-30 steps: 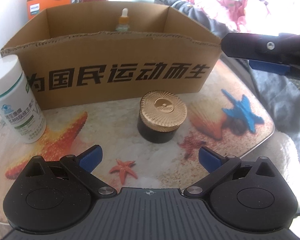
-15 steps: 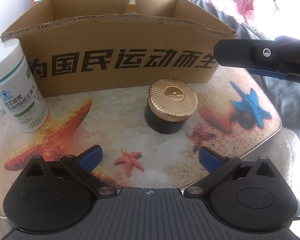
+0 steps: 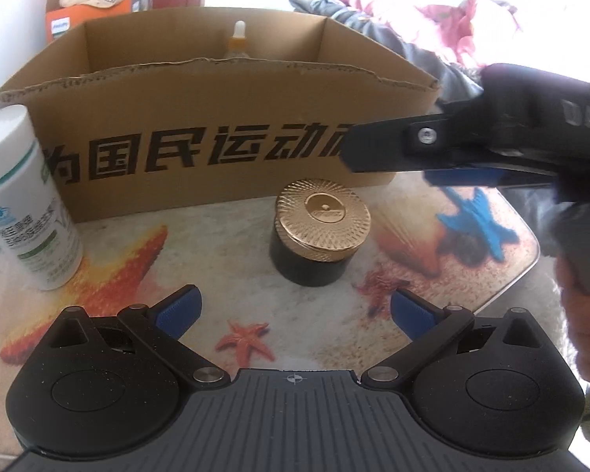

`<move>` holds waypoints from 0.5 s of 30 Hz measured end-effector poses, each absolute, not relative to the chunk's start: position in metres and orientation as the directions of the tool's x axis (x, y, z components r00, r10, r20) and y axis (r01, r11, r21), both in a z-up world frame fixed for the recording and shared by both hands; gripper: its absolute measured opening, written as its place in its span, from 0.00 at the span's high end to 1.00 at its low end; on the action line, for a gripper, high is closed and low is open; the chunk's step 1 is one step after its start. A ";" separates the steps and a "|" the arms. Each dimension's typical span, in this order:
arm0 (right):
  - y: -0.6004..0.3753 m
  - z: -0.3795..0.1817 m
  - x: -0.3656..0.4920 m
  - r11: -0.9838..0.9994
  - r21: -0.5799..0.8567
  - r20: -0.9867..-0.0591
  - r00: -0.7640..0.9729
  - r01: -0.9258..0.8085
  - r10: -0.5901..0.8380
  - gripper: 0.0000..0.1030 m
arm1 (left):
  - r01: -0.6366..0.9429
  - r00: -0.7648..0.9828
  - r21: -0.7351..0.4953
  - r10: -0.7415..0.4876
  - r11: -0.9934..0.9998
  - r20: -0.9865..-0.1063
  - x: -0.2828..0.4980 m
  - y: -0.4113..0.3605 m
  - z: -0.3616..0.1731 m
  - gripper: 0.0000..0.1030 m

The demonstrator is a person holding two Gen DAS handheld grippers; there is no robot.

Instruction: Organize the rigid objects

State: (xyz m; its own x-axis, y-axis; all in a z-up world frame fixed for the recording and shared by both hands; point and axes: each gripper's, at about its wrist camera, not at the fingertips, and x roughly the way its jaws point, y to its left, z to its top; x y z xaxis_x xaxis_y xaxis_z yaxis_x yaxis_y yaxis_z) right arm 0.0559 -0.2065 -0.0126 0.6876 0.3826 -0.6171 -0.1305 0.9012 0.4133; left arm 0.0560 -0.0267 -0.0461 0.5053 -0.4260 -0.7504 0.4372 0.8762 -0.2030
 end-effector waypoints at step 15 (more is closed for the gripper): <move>-0.223 -0.059 0.083 0.756 0.654 -0.619 0.564 -0.015 0.546 0.37 | 0.504 0.544 -0.064 -0.374 0.861 -0.751 0.068 -0.055 -0.046 0.28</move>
